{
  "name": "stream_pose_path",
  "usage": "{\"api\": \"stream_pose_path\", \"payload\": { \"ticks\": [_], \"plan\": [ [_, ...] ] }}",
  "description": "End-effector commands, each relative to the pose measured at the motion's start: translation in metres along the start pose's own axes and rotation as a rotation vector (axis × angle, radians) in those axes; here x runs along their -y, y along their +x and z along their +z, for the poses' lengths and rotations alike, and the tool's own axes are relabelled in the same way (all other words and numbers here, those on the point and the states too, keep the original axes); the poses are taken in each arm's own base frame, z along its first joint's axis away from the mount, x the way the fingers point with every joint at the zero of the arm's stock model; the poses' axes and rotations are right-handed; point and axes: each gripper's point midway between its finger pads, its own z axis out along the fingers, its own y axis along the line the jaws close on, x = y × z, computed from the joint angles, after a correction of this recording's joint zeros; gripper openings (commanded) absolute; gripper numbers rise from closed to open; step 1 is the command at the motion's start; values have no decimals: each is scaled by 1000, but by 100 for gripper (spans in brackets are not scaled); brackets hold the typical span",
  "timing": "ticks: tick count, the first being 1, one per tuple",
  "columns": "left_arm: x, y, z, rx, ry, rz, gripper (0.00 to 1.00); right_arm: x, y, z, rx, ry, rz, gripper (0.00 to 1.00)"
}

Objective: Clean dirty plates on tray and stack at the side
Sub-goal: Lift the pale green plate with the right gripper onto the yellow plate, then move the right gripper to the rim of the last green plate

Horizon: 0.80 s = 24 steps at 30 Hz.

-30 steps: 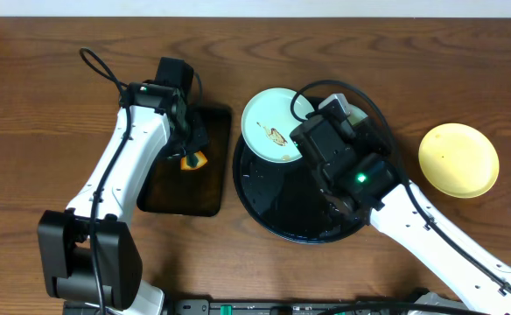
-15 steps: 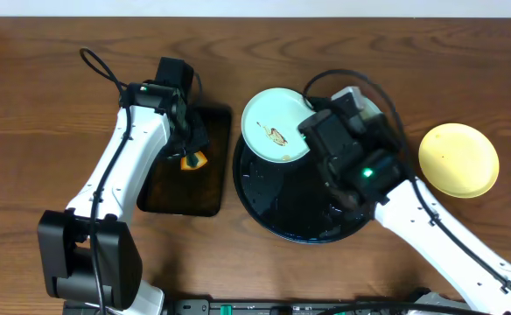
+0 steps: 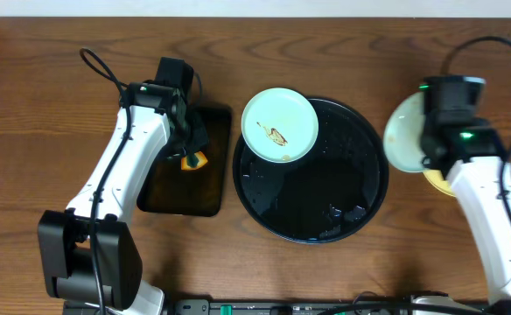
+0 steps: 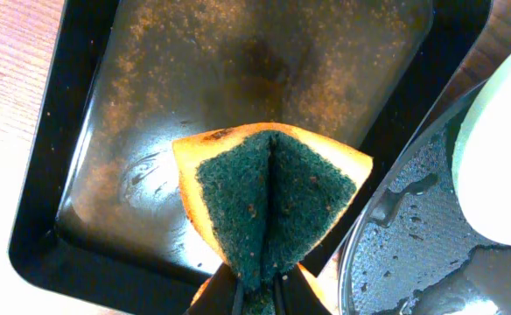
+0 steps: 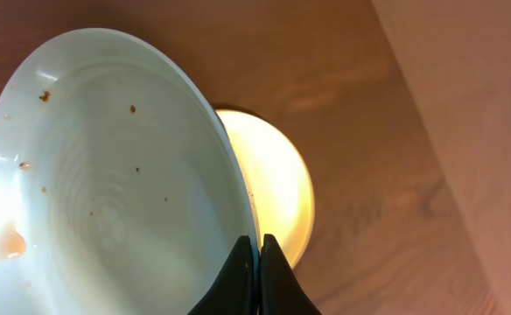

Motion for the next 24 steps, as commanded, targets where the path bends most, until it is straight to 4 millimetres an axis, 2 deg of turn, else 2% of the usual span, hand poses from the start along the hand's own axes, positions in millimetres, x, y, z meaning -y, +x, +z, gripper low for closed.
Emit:
{"api": "stream_pose_path", "payload": {
  "ticks": [1, 6, 9, 14, 16, 18, 21, 24],
  "plan": [
    [-2, -3, -7, 20, 4, 1, 8, 23, 0, 13, -47, -54, 174, 1],
    [-2, -3, -7, 20, 4, 1, 8, 52, 14, 41, -131, -38, 288, 1],
    [-2, -3, -7, 20, 4, 1, 8, 63, 21, 57, -167, -16, 319, 2],
    [-2, -3, -7, 20, 4, 1, 8, 68, 29, 72, -208, -5, 336, 23],
    [-2, -3, -7, 20, 4, 1, 8, 61, 27, 73, -204, -40, 342, 28],
    [-2, -3, -7, 20, 4, 1, 8, 44, 20, 72, -193, -142, 351, 31],
    [-2, -3, -7, 20, 4, 1, 8, 7, 11, 62, -185, -368, 322, 33],
    [-2, -3, -7, 20, 4, 1, 8, -32, 4, 42, -181, -599, 289, 36]
  ]
}}
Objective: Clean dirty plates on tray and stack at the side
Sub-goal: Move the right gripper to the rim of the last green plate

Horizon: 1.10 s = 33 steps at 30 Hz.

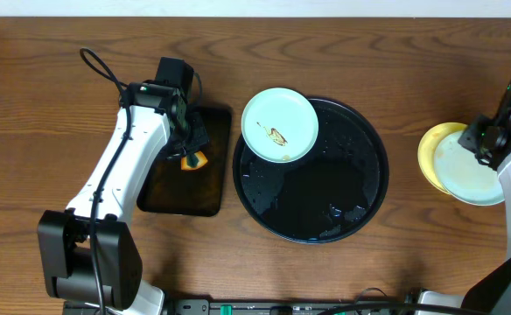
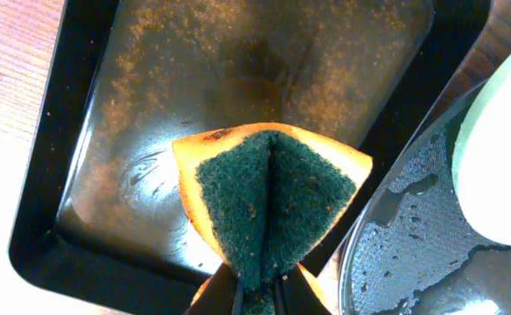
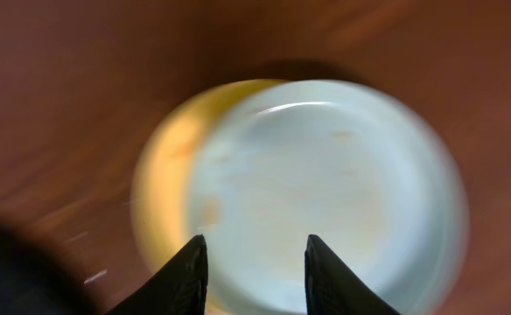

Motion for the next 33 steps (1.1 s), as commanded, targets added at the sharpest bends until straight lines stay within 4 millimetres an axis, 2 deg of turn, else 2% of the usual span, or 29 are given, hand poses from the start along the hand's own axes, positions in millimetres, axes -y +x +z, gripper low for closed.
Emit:
{"api": "stream_pose_path", "payload": {
  "ticks": [1, 5, 11, 12, 13, 17, 20, 22, 26, 29, 33],
  "plan": [
    [-2, -2, -7, 20, 5, 1, 8, -65, 9, -14, -54, -345, -78, 36],
    [-2, -2, -7, 20, 5, 1, 8, -120, 30, -34, -90, -567, -235, 36],
    [-2, -2, -7, 20, 5, 1, 8, -181, 69, -57, -112, -689, -457, 38],
    [-1, -2, -7, 20, 5, 1, 8, -192, 75, -62, -108, -706, -497, 41],
    [-2, -2, -7, 19, 5, 1, 8, -200, 80, -67, -107, -721, -521, 46],
    [-2, -2, -7, 20, 5, 1, 8, -234, 92, -92, -91, -776, -600, 49],
    [-2, -2, -7, 20, 5, 1, 8, -252, 93, -97, -49, -745, -626, 54],
    [-1, -3, -7, 20, 5, 1, 8, -261, 90, -92, -3, -690, -622, 57],
    [-1, -2, -7, 19, 4, 1, 8, -274, 91, -67, 23, -586, -572, 58],
    [-1, -2, -7, 19, 5, 1, 8, -289, 105, -41, -23, -595, -570, 60],
    [-1, -2, -7, 19, 4, 1, 8, -297, 124, -2, -90, -567, -550, 60]
  ]
}}
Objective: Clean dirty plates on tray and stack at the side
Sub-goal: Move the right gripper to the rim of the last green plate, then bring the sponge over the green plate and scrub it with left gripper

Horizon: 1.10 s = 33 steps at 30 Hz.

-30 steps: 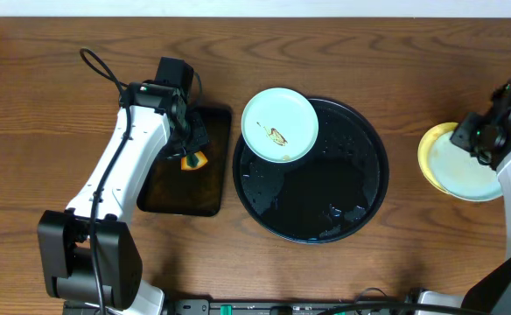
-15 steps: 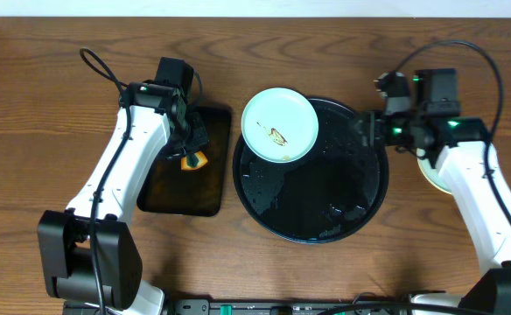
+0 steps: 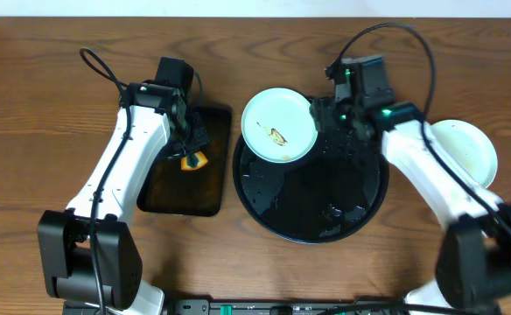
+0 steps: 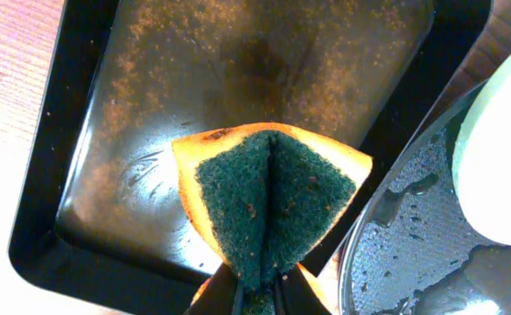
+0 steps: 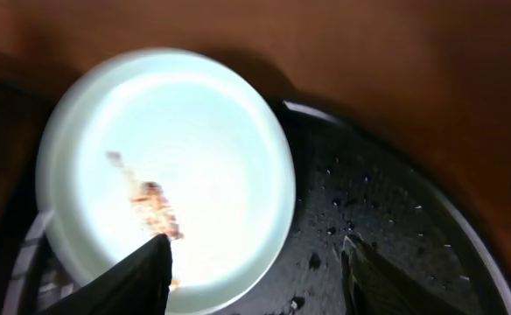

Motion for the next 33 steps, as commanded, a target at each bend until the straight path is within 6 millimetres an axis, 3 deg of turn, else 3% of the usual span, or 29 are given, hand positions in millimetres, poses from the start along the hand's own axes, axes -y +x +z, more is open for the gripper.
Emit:
{"api": "stream_pose_path", "payload": {
  "ticks": [1, 8, 15, 18, 23, 33],
  "plan": [
    [-1, -2, -7, 19, 5, 1, 8, 8, 15, 30, -51, 37, 64, 60],
    [-1, -2, -7, 20, 5, 1, 8, 14, 41, 72, -131, 30, 138, 57],
    [-2, -2, -7, 19, 5, 1, 8, 21, 71, 80, -238, 56, 157, 13],
    [-1, -2, -7, 19, 6, 1, 8, 28, 83, 76, -285, 92, 163, 1],
    [13, 5, -7, -17, 75, 32, 7, 33, 110, 66, -398, 130, 174, 1],
    [83, 33, -7, -36, 237, 245, 7, 35, 149, 44, -574, 172, 189, 1]
  ]
}}
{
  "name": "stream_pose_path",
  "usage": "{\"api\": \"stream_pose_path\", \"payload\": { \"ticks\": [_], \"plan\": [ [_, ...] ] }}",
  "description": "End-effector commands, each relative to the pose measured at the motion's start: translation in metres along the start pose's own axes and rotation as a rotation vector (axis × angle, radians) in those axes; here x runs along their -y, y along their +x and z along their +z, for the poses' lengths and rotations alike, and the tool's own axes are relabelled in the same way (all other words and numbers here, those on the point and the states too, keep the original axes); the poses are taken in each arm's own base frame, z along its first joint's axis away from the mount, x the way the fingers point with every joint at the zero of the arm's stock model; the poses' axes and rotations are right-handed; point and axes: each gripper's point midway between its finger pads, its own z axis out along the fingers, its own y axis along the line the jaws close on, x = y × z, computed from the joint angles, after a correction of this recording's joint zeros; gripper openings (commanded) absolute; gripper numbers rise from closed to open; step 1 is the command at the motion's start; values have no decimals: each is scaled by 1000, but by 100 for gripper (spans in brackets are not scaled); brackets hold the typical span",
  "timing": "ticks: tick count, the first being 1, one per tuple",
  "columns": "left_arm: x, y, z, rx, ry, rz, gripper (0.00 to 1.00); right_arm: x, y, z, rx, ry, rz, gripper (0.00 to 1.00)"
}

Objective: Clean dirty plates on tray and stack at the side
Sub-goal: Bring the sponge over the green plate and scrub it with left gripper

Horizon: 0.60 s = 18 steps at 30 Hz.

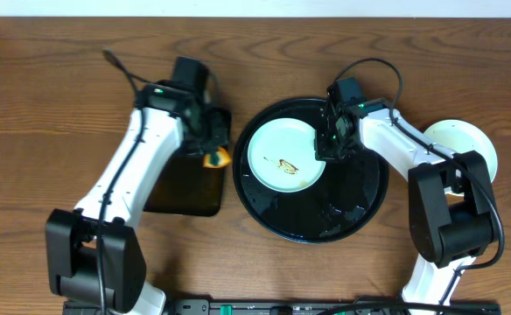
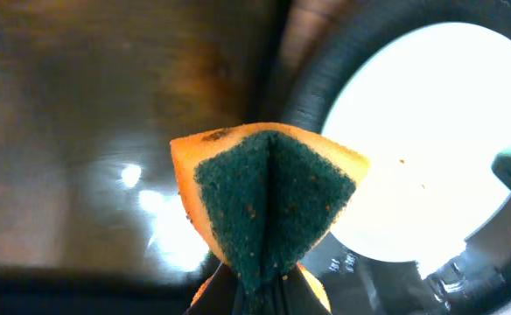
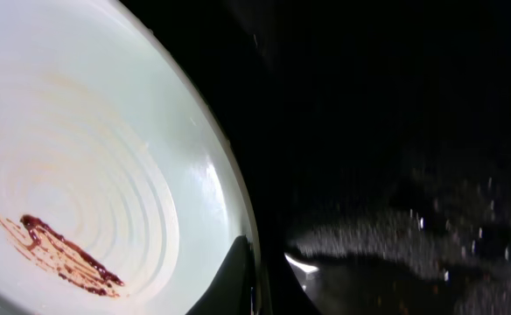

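Observation:
A pale green plate (image 1: 283, 157) with a brown smear (image 3: 63, 250) lies inside the round black tray (image 1: 360, 210), towards its upper left. My right gripper (image 1: 327, 145) is shut on the plate's right rim, which shows pinched between the fingers in the right wrist view (image 3: 260, 273). My left gripper (image 2: 255, 297) is shut on a folded orange and green sponge (image 2: 269, 197). It holds the sponge (image 1: 216, 158) over the gap between the rectangular tray and the round tray, just left of the plate (image 2: 430, 131).
A black rectangular tray (image 1: 181, 188) with wet, gritty liquid sits left of the round tray. At the far right a clean pale plate (image 1: 462, 147) rests on a yellow one. Wet droplets cover the round tray's floor (image 3: 395, 227).
My right gripper was open over the dirty plate's right edge and is now shut on its rim. The plate sits further inside the round tray. My left gripper has moved right with the sponge.
My right gripper first held a pale plate over the yellow plate at the right. Then it was open with that plate lying on the yellow one. It then stood open by the dirty plate and now grips it. The left held the sponge throughout.

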Motion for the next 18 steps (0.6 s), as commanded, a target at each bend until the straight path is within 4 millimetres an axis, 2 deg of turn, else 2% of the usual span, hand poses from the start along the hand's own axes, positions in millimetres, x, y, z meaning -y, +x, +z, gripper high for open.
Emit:
{"api": "stream_pose_path", "payload": {
  "ticks": [1, 8, 13, 18],
  "plan": [
    [31, 11, 4, -13, 55, 97, 8, 17, 25, 17, -85, 92, -4, 1],
    [74, 24, 42, -48, 94, 120, 7, 16, 27, 17, -91, 94, -7, 1],
    [115, 33, 66, -114, 244, 115, 7, 16, 27, 17, -91, 94, -8, 1],
    [140, 42, 88, -175, 335, 107, 7, 16, 27, 17, -91, 94, -8, 1]
  ]
}}
